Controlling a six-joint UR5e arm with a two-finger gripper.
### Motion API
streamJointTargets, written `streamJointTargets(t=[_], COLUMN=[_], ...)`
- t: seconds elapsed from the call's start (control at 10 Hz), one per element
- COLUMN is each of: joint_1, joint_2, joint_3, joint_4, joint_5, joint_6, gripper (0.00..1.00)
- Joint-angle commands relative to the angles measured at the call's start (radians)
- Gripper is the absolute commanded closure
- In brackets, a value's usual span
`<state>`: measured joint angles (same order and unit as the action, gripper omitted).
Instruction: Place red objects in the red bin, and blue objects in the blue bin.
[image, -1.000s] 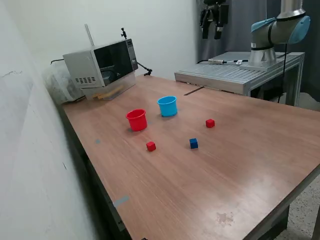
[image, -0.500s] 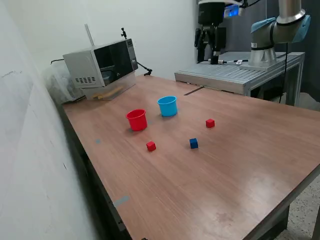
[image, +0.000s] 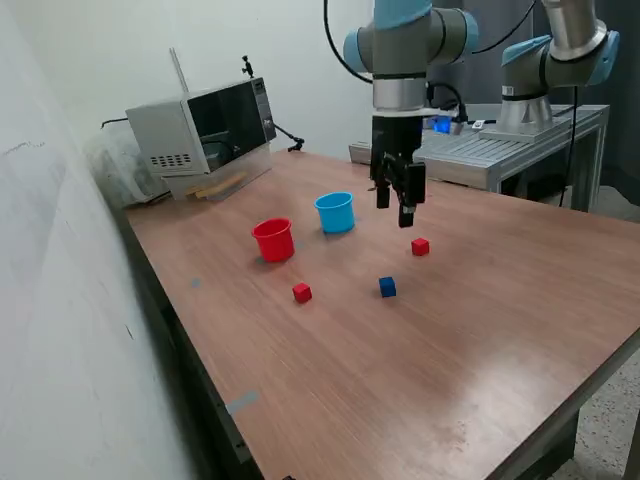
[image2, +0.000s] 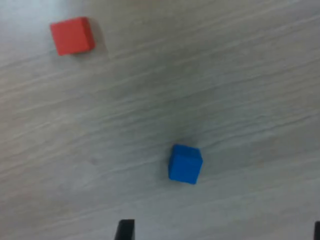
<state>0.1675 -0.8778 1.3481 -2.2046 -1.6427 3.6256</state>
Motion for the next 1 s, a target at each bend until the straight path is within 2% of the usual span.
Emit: streamJointTargets(t=[0.0,0.1,0.2,0.9], joint_1=[0.003,0.003,0.003,-0.005], joint_2=[0.071,0.094,0.133,0.217], joint_3=[-0.044,-0.064,-0.088,-0.096], joint_4=[-0.015,-0.015,-0.015,-0.047], joint_5=[-0.015,-0.02,-0.022,-0.02], joint_6=[0.048,0.101,0.111,0.122], gripper=[0.0,0.0,0.0,0.0])
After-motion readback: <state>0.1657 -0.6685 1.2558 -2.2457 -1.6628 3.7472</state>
